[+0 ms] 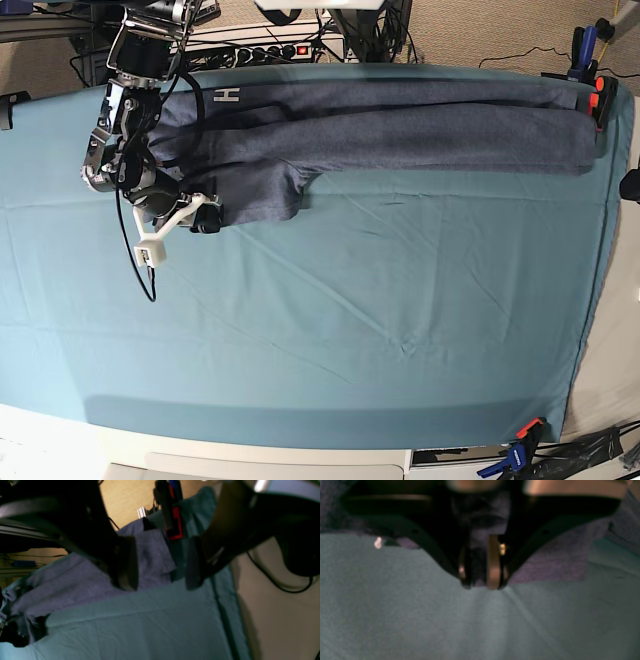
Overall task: Fold the T-shirt properly
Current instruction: 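Move the right gripper to the shirt end and pinch it, then fold the pinched shirt end over toward the middle with the right gripper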
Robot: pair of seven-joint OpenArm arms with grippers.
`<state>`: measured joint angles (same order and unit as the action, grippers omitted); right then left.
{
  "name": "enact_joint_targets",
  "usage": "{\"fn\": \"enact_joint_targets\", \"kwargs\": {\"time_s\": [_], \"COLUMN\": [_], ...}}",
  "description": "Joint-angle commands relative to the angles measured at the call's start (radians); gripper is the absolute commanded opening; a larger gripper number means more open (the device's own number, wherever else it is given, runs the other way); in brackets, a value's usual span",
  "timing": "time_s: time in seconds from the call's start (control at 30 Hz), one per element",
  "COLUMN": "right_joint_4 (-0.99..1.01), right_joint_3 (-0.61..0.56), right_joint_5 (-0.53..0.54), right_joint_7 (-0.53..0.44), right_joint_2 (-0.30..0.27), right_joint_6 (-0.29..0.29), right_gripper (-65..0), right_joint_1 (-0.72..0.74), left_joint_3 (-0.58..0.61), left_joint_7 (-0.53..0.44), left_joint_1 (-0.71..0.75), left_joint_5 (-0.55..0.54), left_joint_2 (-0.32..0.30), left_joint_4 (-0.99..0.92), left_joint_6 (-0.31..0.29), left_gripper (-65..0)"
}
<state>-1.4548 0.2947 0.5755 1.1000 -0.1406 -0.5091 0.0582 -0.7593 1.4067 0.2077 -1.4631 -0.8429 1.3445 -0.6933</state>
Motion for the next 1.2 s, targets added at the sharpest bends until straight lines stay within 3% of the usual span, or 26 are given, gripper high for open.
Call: {"fn": "enact_joint_targets", "kwargs": {"time_s": [0.0, 0.13, 0.47, 0.93, 1.17], "right_joint_4": [-0.006, -0.006, -0.148, -0.457, -0.554], "right_joint_3": [0.001, 0.001, 0.001, 0.001, 0.001], "right_joint_5": [-0.008, -0.008, 0.09, 0.064, 0.129], "right_joint_7": [0.034, 0.039, 0.128, 0.119, 0.129], "right_joint_2": [-0.003, -0.003, -0.003, -0.003, -0.003], "right_joint_6": [-0.002, -0.002, -0.097, -0.102, -0.132], "right_gripper": [-56.9, -65.0, -65.0, -65.0, -65.0], "right_joint_1": [0.005, 0.005, -0.006, -0.193, -0.288], "left_joint_3": [-0.011, -0.011, -0.011, -0.011, -0.011], "left_joint_7": [-0.01, -0.01, -0.01, -0.01, -0.01], "left_joint_1": [-0.005, -0.005, -0.005, -0.006, -0.005], "left_joint_5": [-0.02, -0.02, -0.02, -0.02, -0.02], "left_joint_2": [-0.032, -0.032, -0.032, -0.032, -0.032], "left_joint_4": [0.013, 0.013, 0.013, 0.013, 0.013], "left_joint_6": [-0.005, -0.005, -0.005, -0.005, -0.005], "left_gripper": [-32.6, -32.6, -32.6, -32.6, -32.6]}}
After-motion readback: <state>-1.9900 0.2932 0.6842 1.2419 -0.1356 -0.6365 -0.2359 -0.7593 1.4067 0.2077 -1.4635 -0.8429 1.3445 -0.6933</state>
